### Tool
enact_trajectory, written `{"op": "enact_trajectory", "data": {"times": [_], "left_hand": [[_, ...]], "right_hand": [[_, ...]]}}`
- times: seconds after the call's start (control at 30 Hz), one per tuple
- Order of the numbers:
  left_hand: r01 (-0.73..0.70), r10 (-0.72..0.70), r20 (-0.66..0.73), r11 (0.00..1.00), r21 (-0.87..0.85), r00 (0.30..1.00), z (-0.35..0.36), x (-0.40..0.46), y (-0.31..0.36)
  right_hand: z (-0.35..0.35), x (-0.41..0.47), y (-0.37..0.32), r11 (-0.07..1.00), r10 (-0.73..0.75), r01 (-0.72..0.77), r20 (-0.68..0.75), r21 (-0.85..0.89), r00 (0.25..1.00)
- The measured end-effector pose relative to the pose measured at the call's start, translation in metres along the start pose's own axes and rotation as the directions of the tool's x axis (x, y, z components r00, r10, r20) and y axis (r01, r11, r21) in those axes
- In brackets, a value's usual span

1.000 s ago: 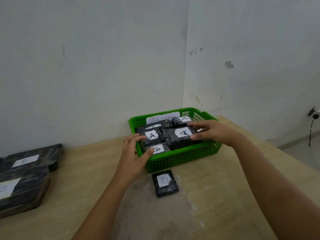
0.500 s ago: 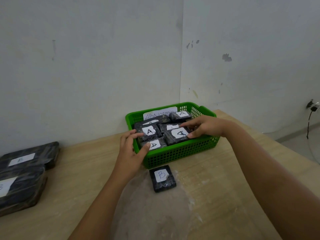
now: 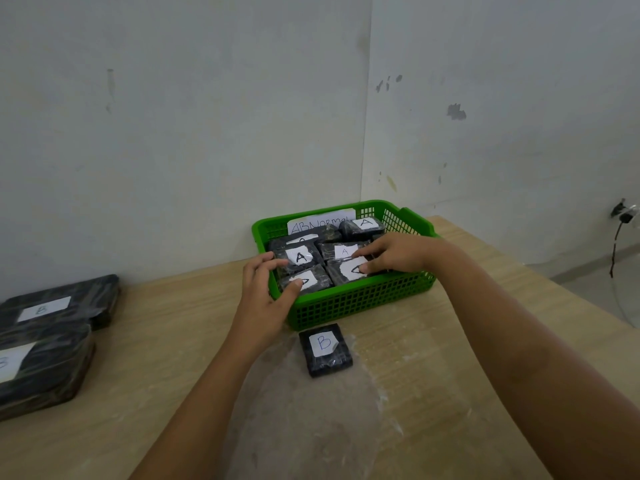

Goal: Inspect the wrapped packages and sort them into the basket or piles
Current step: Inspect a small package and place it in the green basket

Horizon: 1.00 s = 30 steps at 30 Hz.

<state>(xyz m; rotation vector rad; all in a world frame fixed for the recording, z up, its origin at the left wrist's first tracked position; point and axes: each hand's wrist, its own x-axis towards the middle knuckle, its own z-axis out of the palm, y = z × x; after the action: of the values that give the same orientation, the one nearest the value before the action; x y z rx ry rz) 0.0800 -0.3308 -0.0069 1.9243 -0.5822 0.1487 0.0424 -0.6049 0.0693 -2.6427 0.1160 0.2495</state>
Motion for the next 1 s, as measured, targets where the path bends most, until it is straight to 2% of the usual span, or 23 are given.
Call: {"op": "enact_trajectory", "data": {"times": [0.17, 0.43, 0.57, 0.8, 0.9, 1.0], "left_hand": [[0.0, 0.0, 0.001, 1.0, -0.005, 1.0, -0.001, 0.001, 0.0], [0.004, -0.004, 0.003, 1.0, -0.004, 1.0, -0.001, -0.001, 0.004], [-0.005, 0.005, -0.003, 1.0, -0.003, 1.0, -0.001, -0.001, 0.003], [-0.011, 0.011, 0.001, 1.0, -0.004, 1.0, -0.001, -0.002, 0.004], [-0.017, 0.017, 0.002, 1.0, -0.009, 1.0, -0.002, -0.002, 0.003], [-0.013, 0.013, -0.002, 1.0, -0.004, 1.0, -0.001, -0.001, 0.002]], "right_hand": [[0.001, -0.003, 0.003, 0.999, -0.008, 0.008, -0.018, 0.033, 1.0], [0.009, -0.004, 0.011, 0.993, 0.018, 0.005, -0.204, 0.115, 0.979], [0.009, 0.001, 0.005, 0.996, 0.051, -0.035, -0.205, 0.079, 0.977], [0.007, 0.004, -0.015, 0.985, 0.099, -0.106, -0.06, -0.139, 0.993], [0.013, 0.007, -0.018, 0.981, 0.079, -0.098, -0.115, -0.165, 0.99], [0.02, 0.008, -0.013, 0.994, 0.05, -0.069, -0.201, -0.09, 0.978]]}}
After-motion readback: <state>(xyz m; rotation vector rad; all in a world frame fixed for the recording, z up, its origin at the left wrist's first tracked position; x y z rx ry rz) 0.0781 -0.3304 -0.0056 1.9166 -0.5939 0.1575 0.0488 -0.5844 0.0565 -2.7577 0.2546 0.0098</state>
